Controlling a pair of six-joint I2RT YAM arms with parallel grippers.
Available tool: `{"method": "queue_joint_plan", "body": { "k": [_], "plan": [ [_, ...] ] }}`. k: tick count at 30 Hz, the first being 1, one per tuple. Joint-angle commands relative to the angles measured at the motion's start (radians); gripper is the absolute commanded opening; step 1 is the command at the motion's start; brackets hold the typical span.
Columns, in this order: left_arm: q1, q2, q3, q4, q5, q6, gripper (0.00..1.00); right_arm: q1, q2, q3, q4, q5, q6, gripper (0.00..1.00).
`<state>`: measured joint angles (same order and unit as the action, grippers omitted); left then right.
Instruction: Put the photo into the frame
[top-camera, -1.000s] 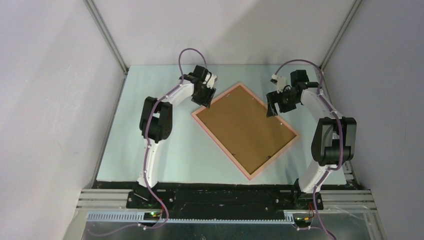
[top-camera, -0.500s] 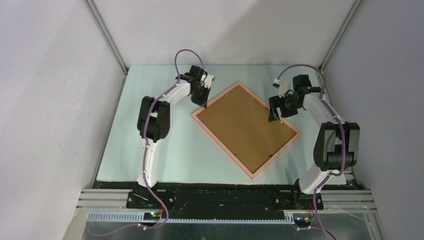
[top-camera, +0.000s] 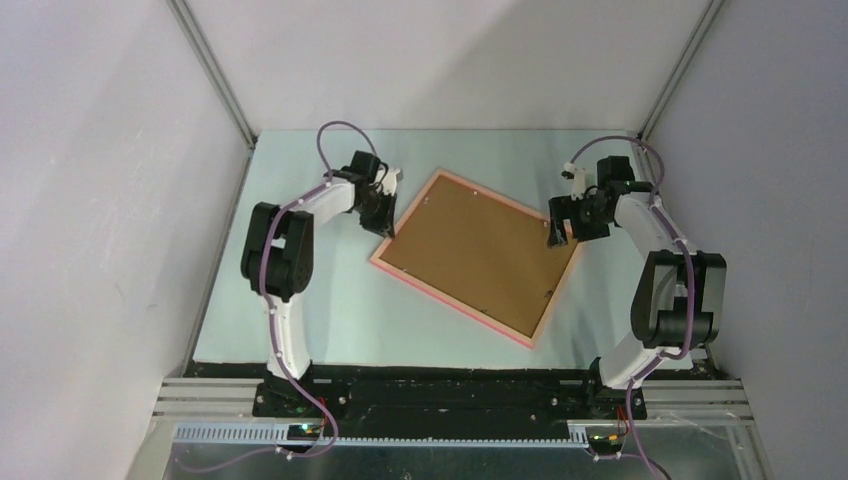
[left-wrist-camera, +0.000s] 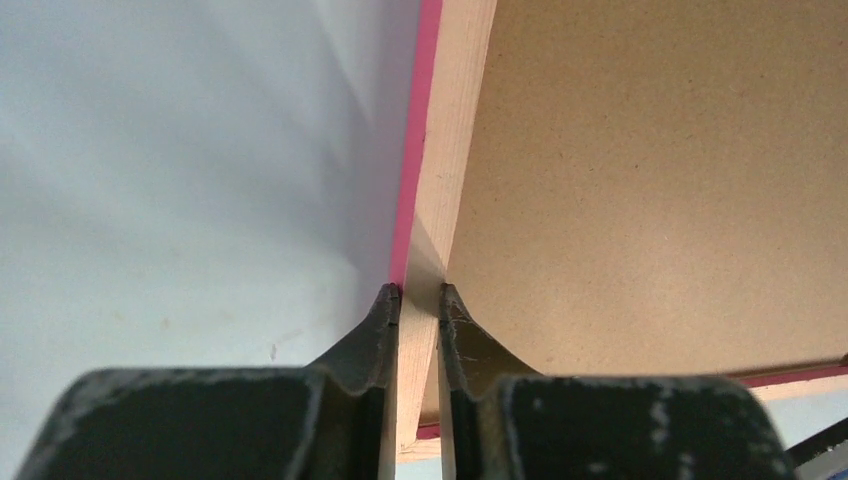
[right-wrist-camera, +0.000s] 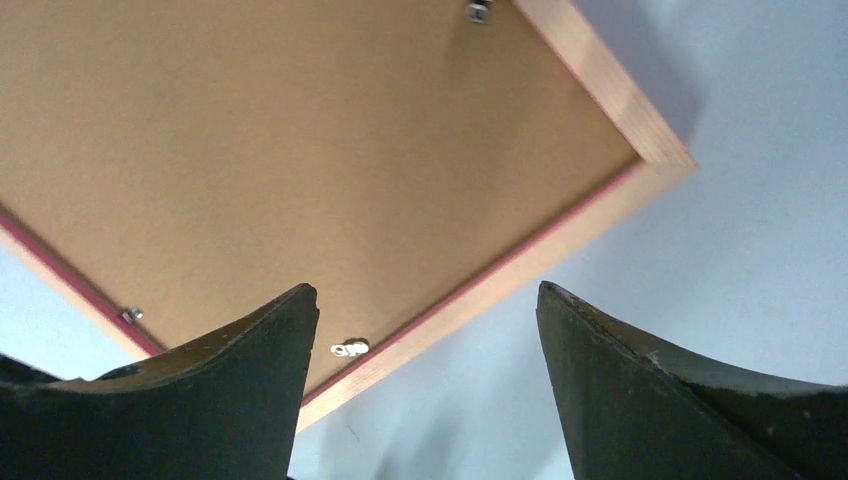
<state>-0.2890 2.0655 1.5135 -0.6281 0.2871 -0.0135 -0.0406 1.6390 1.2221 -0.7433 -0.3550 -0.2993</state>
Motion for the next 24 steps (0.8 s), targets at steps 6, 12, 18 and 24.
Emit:
{"method": "queue_joint_plan", "body": {
  "k": [6, 12, 18, 24],
  "plan": [
    [0.023, -0.19, -0.346, 0.0, -0.03, -0.093, 0.0, -0.038, -0.02, -0.03, 0.014, 0.171, 0.096, 0.84],
    [0.023, -0.284, -0.446, 0.0, 0.106, -0.044, 0.0, -0.053, 0.071, -0.03, 0.01, 0.164, 0.107, 0.78],
    [0.022, -0.357, -0.505, -0.006, 0.197, 0.01, 0.05, -0.057, 0.153, -0.029, 0.008, 0.095, 0.11, 0.71],
    [0.02, -0.378, -0.528, -0.043, 0.304, 0.097, 0.16, -0.058, 0.191, -0.027, 0.004, 0.049, 0.106, 0.59]
  ]
}}
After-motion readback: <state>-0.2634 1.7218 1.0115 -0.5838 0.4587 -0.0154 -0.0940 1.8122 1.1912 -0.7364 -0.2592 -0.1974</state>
